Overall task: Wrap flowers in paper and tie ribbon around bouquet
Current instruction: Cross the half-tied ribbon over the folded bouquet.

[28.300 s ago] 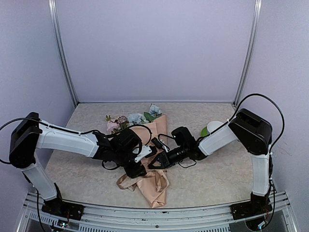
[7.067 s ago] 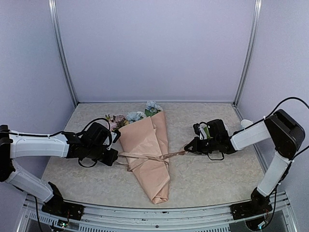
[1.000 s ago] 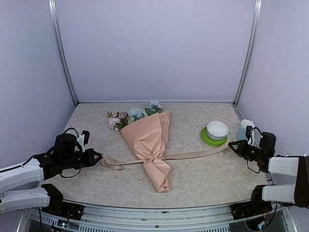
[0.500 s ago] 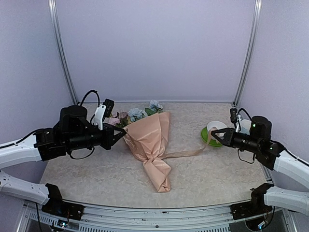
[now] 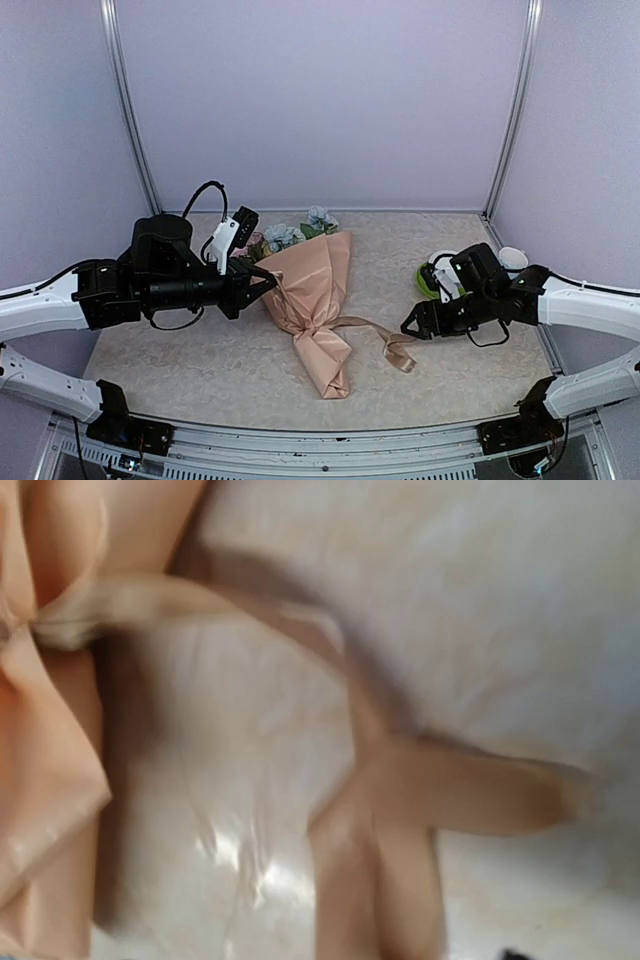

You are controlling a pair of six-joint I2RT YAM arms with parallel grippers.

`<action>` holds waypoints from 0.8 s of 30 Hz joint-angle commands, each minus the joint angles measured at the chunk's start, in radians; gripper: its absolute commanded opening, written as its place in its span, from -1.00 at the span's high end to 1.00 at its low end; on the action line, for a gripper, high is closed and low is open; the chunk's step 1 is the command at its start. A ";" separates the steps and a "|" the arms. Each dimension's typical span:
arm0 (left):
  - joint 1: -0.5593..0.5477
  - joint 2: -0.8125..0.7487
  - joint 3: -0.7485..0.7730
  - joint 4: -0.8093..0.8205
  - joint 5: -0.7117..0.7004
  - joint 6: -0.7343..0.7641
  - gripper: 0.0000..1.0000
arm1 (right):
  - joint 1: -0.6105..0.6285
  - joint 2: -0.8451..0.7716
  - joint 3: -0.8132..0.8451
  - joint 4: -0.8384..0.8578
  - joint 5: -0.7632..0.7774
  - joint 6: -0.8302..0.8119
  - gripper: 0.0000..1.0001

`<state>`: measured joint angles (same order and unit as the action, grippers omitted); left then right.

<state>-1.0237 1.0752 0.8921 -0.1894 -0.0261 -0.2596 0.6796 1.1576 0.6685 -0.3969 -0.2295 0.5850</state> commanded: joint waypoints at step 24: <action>-0.002 -0.032 -0.022 0.004 0.031 0.036 1.00 | 0.318 0.517 0.297 0.791 -0.194 -0.575 0.06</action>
<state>-1.0275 1.0744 0.8898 -0.1967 0.0017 -0.2340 0.9955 1.6775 0.9745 0.2466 -0.4171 -0.0021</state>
